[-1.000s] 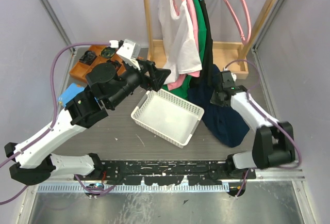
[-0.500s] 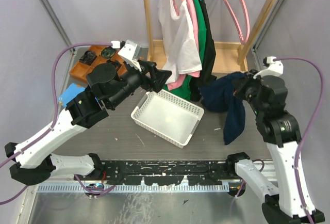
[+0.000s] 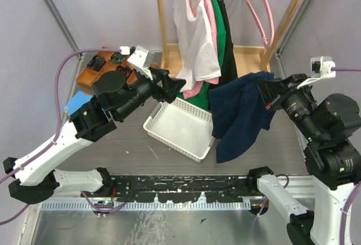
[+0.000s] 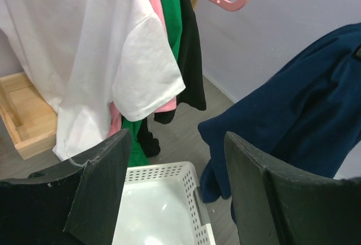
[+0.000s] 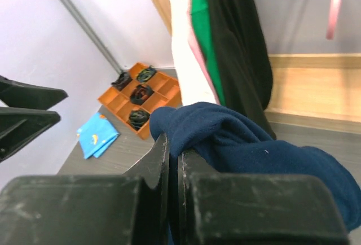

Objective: Remove the t-shirt from the hanger
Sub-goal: Place the T-shirt in the bin.

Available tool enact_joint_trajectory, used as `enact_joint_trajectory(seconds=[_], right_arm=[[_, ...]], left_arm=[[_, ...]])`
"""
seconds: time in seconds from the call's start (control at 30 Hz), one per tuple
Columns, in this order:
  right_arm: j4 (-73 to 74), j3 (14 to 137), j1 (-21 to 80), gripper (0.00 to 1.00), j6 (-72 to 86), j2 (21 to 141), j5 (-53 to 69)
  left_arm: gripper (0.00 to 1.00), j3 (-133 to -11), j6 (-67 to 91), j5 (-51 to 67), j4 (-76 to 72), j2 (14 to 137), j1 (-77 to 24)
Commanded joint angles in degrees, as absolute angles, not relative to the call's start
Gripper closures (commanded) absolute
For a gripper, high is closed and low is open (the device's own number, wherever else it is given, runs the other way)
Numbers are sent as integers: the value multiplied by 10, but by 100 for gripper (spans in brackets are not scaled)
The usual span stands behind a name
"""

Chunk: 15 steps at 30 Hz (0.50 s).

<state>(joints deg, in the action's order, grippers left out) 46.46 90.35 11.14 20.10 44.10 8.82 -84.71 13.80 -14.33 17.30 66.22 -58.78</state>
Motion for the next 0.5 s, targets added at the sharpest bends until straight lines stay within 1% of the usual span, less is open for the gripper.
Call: enact_joint_trajectory(seconds=[0.0, 0.47], right_arm=[[380, 941, 113, 99, 216, 473, 175], [239, 928, 113, 99, 284, 542, 286]], left_arm=[[27, -826, 146, -165, 178, 625, -590], [27, -799, 153, -220, 216, 565, -590]])
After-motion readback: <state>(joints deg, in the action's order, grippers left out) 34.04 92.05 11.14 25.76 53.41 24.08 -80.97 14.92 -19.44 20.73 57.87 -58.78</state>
